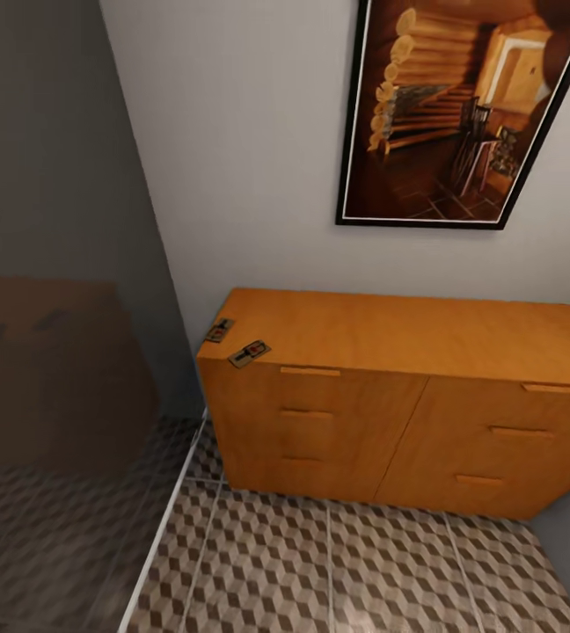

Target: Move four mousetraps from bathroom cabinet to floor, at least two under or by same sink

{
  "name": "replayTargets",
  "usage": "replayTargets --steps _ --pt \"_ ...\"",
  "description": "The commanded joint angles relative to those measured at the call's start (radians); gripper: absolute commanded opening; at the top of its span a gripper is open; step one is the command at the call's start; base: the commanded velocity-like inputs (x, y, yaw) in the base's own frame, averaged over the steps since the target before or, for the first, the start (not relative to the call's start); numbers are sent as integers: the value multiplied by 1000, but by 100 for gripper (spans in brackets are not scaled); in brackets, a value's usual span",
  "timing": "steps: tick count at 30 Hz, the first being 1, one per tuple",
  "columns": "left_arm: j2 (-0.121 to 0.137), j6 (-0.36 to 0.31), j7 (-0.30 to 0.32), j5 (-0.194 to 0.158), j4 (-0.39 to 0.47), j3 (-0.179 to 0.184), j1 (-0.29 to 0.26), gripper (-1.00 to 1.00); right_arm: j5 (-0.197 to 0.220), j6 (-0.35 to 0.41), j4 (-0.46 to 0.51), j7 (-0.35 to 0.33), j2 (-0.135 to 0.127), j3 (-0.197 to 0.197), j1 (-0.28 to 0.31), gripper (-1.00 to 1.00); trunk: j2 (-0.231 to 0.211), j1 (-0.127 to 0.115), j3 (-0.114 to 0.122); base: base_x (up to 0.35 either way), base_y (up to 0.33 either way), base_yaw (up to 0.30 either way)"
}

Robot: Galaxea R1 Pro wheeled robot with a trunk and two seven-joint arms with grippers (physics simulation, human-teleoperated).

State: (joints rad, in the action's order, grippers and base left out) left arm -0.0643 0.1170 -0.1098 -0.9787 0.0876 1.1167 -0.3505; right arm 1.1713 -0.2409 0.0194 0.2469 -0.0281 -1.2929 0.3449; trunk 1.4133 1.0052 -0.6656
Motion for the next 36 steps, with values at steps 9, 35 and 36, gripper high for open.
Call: replayTargets --steps 9,35,36 --pt "8 3 -5 -7 0 12 -1 100 5 -1 2 5 2 -9 0 100 0 0 8 -4 0 -228" --pt "13 7 -12 -9 1 8 -2 100 -9 -5 8 4 -3 -12 3 100 0 0 10 -182 0 -15" --pt "13 10 -13 -9 3 7 -5 100 -12 -8 10 3 -3 -12 6 100 0 0 10 -8 0 0"
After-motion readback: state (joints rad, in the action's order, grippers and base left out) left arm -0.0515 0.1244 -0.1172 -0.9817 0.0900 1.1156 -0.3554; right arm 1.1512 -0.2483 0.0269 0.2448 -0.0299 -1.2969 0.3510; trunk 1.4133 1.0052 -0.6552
